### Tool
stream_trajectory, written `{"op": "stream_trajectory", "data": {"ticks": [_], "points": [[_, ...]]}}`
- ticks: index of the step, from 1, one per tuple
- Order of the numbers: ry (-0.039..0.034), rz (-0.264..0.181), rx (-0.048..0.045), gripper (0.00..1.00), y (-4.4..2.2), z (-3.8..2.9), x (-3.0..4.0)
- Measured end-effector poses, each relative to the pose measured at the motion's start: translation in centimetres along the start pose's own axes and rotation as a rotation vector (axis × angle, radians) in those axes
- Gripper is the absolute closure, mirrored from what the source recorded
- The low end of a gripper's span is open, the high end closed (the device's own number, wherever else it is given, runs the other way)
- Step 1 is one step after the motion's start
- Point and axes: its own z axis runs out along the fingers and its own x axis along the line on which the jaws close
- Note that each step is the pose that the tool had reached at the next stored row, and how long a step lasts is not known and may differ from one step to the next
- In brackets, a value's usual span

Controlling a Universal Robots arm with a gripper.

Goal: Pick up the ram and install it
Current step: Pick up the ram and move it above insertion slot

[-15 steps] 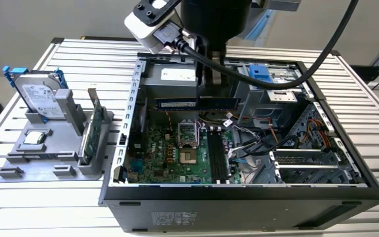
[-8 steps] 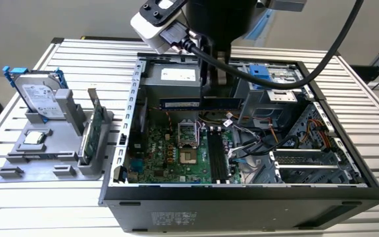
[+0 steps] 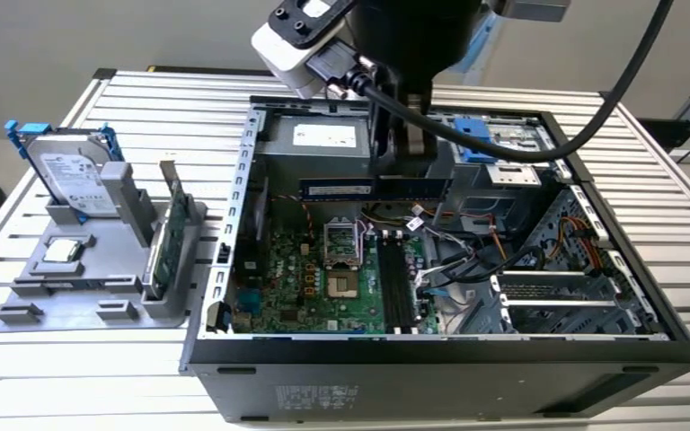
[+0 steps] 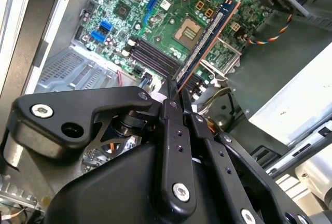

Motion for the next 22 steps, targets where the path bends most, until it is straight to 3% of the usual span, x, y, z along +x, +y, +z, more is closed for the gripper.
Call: {"op": "stream_trajectory", "data": {"ticks": [22], "points": [[0.0, 0.0, 0.0, 1.0, 1.83, 0.07, -0.04]]}}
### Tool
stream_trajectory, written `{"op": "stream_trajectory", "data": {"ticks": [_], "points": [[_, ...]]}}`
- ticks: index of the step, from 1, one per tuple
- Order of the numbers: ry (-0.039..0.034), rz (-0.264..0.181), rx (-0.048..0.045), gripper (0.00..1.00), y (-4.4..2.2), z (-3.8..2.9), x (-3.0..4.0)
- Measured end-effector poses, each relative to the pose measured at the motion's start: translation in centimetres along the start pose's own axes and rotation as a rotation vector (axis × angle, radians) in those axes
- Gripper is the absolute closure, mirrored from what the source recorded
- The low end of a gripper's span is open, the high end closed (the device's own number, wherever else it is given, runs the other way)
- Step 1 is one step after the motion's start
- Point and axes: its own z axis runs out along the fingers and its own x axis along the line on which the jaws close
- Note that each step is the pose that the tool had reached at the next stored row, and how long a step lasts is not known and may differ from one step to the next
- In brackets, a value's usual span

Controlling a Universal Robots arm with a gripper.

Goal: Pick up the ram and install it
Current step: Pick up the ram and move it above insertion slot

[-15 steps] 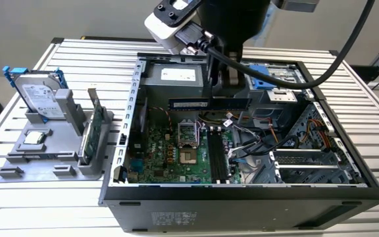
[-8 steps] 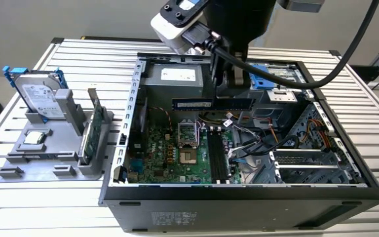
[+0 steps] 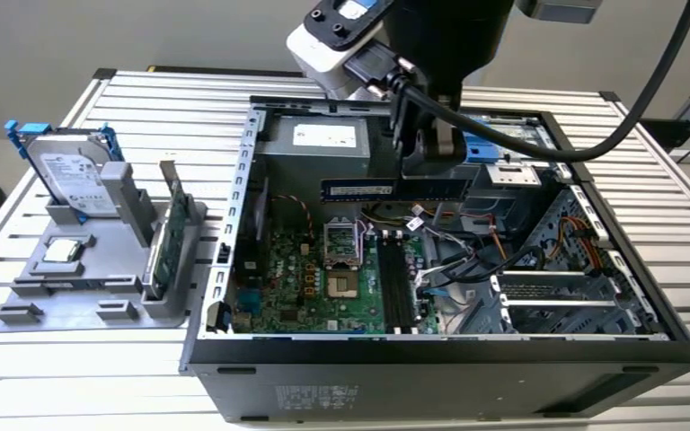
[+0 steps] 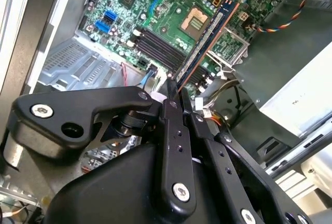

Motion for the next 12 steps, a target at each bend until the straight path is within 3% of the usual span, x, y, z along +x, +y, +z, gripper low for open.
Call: {"op": "stream_trajectory", "data": {"ticks": [12], "points": [[0.0, 0.0, 0.0, 1.0, 0.94, 0.03, -0.02]]}}
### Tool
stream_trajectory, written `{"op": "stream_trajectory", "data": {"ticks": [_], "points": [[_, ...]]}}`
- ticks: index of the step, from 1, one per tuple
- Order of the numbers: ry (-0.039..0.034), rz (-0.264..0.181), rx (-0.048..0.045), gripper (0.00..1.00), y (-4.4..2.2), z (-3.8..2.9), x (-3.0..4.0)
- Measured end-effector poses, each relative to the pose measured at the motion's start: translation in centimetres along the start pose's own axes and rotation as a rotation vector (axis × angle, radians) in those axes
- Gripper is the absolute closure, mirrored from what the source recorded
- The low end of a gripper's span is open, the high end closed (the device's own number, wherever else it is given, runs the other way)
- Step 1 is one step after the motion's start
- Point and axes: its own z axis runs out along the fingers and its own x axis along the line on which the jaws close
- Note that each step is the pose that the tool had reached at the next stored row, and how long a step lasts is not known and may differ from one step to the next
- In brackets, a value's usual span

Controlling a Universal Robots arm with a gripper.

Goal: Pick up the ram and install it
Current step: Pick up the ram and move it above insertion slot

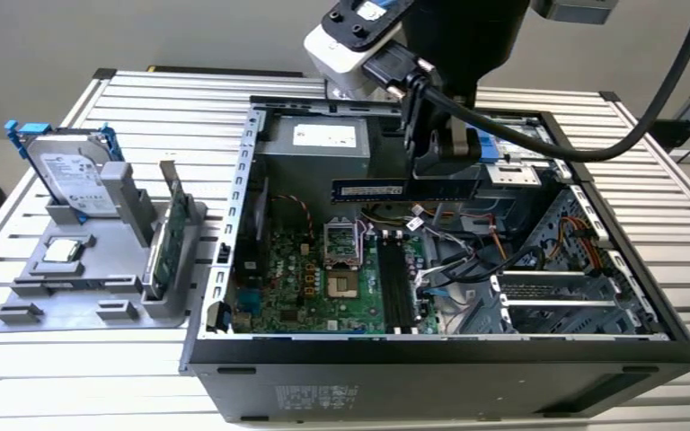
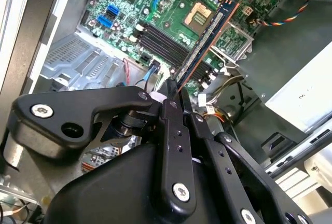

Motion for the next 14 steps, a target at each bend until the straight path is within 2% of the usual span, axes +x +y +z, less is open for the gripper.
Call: {"op": "stream_trajectory", "data": {"ticks": [14], "points": [[0.0, 0.0, 0.0, 1.0, 1.41, 0.05, 0.0]]}}
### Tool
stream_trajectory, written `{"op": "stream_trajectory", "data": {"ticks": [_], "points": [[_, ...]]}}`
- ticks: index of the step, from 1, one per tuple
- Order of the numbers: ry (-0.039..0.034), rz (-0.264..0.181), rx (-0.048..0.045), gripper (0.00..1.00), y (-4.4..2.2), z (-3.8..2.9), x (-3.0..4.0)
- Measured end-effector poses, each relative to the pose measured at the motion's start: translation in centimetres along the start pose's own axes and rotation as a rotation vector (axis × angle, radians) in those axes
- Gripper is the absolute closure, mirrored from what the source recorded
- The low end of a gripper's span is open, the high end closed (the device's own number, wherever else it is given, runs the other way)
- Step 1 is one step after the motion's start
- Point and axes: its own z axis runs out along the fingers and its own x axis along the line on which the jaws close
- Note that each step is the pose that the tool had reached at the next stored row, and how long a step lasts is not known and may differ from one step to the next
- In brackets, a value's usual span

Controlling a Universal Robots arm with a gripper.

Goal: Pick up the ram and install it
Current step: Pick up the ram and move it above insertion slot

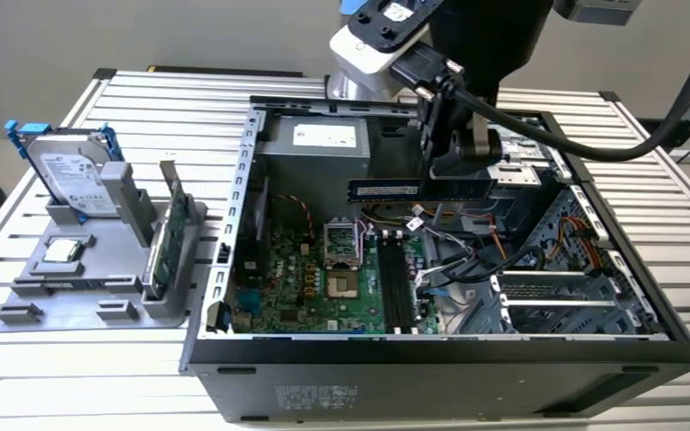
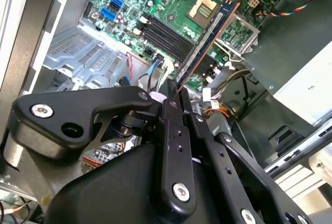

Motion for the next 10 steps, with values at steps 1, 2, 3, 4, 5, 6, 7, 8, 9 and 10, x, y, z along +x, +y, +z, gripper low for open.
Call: {"op": "stream_trajectory", "data": {"ticks": [1, 2, 3, 4, 5, 6, 7, 8, 9, 10], "points": [[0.0, 0.0, 0.0, 1.0, 0.11, 0.0, 0.0], [0.0, 0.0, 0.0, 1.0, 0.22, 0.01, 0.0], [0.0, 0.0, 0.0, 1.0, 0.35, 0.01, 0.0], [0.0, 0.0, 0.0, 1.0, 0.47, 0.02, 0.0], [0.0, 0.0, 0.0, 1.0, 0.6, 0.02, 0.0], [0.0, 0.0, 0.0, 1.0, 0.73, 0.03, 0.0], [0.0, 0.0, 0.0, 1.0, 0.86, 0.03, 0.0], [0.0, 0.0, 0.0, 1.0, 1.0, 0.04, 0.0], [0.0, 0.0, 0.0, 1.0, 1.13, 0.05, 0.0], [0.0, 0.001, 0.0, 1.0, 1.26, 0.05, 0.0]]}}
